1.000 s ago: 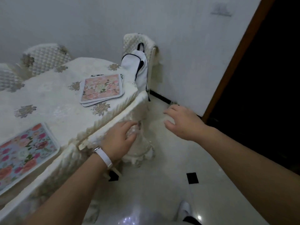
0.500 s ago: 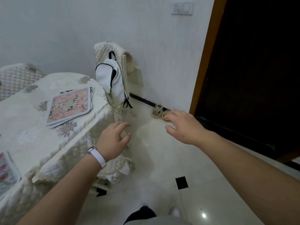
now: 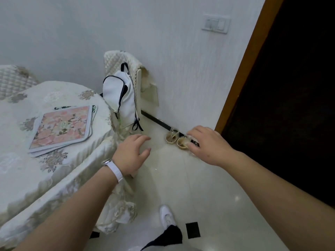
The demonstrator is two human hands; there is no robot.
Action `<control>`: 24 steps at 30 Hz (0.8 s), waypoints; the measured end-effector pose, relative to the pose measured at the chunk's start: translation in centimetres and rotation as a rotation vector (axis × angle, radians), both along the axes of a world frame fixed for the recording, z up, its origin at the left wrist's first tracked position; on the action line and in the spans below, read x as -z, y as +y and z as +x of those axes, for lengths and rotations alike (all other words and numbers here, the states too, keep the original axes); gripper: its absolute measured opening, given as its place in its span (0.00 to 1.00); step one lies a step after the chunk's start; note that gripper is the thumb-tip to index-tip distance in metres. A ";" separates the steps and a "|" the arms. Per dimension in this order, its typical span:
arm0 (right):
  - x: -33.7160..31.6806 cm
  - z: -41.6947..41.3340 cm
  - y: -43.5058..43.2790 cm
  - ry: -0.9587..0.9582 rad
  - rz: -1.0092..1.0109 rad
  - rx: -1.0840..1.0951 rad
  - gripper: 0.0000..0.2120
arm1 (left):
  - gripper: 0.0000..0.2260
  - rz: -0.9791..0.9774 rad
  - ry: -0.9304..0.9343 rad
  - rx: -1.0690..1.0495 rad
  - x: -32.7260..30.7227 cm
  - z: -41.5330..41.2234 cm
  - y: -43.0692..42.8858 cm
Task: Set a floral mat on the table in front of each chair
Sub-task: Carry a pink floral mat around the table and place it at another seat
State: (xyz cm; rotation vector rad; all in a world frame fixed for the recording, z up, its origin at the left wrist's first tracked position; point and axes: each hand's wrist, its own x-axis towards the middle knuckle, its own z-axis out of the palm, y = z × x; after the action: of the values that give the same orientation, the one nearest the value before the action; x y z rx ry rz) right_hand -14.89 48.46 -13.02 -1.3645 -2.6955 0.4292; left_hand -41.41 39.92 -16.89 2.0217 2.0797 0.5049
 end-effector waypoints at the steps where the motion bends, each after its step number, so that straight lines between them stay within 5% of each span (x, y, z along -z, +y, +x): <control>1: -0.1 -0.7 1.5 -0.004 0.001 -0.011 0.20 | 0.24 0.000 -0.007 -0.004 0.1 -0.6 1.5; 7: 0.0 -5.7 10.7 -0.049 0.011 -0.090 0.18 | 0.25 0.009 -0.054 -0.017 0.4 -3.4 9.9; 24: 1.6 -18.3 28.3 -0.010 0.056 -0.366 0.21 | 0.21 -0.058 0.243 -0.205 0.2 -13.6 21.3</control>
State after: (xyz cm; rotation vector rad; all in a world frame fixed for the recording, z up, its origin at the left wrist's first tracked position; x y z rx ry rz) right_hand -33.21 76.75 -14.66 -0.8585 -2.9434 0.3690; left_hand -54.99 61.24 -17.07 1.9316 2.4294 0.2349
